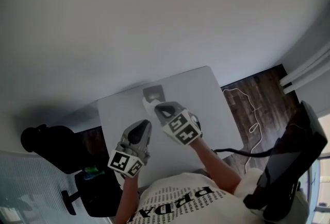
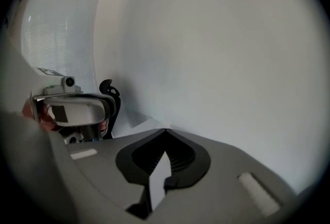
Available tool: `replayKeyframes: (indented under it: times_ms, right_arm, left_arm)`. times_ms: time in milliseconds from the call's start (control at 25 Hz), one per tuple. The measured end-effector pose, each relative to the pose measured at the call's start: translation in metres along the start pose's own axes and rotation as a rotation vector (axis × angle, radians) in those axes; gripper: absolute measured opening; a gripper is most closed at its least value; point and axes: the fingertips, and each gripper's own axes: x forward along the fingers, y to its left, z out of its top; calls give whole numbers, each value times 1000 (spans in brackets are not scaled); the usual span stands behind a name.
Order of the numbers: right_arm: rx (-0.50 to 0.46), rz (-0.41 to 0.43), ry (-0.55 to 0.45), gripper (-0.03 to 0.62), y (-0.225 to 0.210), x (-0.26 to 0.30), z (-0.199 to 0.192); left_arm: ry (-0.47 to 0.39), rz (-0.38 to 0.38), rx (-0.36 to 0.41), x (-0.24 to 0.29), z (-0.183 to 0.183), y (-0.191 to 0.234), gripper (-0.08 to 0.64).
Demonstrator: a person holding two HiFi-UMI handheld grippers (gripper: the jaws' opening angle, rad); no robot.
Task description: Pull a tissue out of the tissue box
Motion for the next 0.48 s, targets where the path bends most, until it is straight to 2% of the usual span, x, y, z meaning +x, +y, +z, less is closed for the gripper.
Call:
replayKeyframes:
  times_ms: [240,480]
  right_arm:
    - [-9,-48,-53,8,2,-30,18]
    - [0,-74,-74,8,3,-45,15]
  left_arm:
    - [-16,-18,25,-6,12,-11,25]
    - [-1,14,35,-14,9,-4,25]
